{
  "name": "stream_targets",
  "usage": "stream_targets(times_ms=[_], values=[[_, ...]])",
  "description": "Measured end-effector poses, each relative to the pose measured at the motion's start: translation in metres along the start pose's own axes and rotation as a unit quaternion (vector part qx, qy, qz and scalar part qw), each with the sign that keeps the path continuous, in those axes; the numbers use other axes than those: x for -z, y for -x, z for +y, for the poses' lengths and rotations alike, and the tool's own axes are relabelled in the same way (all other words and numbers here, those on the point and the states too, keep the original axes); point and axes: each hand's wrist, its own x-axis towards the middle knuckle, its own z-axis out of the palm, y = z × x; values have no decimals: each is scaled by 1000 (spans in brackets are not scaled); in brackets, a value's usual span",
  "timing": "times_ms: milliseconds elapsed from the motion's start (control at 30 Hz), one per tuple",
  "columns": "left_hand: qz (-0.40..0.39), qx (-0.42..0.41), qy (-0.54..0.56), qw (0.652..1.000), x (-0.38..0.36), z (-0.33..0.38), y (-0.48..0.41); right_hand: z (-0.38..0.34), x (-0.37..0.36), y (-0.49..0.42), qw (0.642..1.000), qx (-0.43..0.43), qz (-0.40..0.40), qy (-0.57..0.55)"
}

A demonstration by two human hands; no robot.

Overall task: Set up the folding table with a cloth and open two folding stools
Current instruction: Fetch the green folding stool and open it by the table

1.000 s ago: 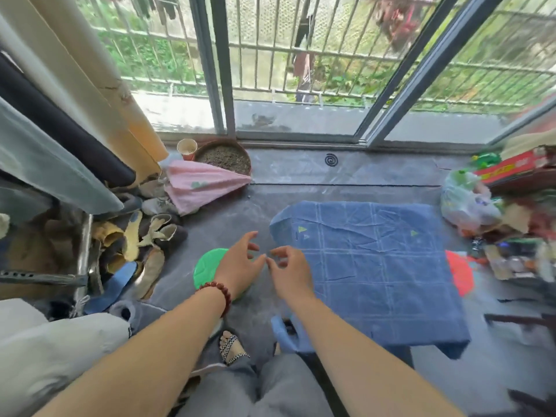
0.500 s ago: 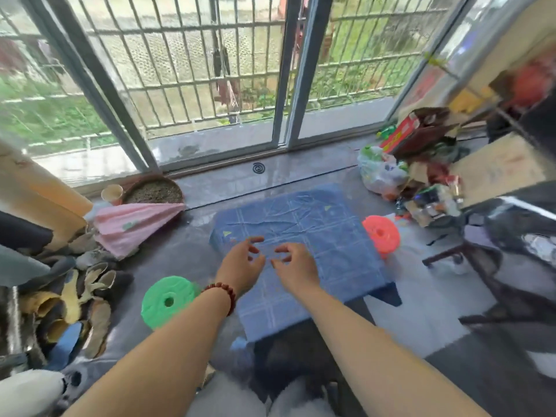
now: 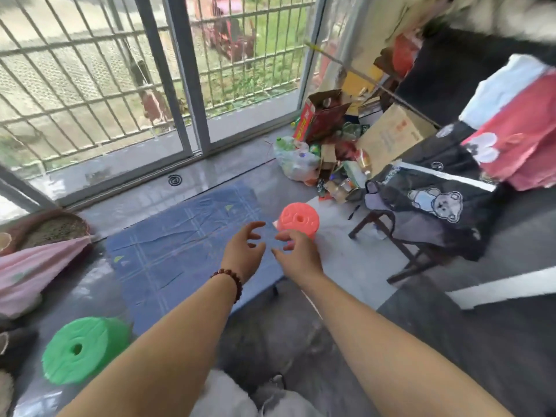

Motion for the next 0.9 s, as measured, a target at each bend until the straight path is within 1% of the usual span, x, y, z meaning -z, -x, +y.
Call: stream_targets(times_ms=[133, 233, 400, 500, 633, 767, 900], values=[[-26, -19, -3, 999, -40, 29, -17, 21, 37, -19, 1000, -22, 15, -12], [-41, -34, -2, 999, -57, 45, -34, 30, 51, -40, 998, -44, 28, -21], [-72, -37, -5, 997, -79, 66, -86, 29, 74, -88, 996, -69, 37, -39], [-79, -39, -3, 996, -91, 83, -121, 24, 90, -123, 994, -78, 63, -43], [-86, -44, 11, 995, -98, 108, -158, 12, 106, -163, 993, -84, 80, -36], [-109, -62, -29, 992, -93, 121, -191, 1, 115, -192, 991, -88, 93, -42], [-108, -60, -47, 991, -88, 127, -214, 0, 120, -211, 992, -88, 90, -10]])
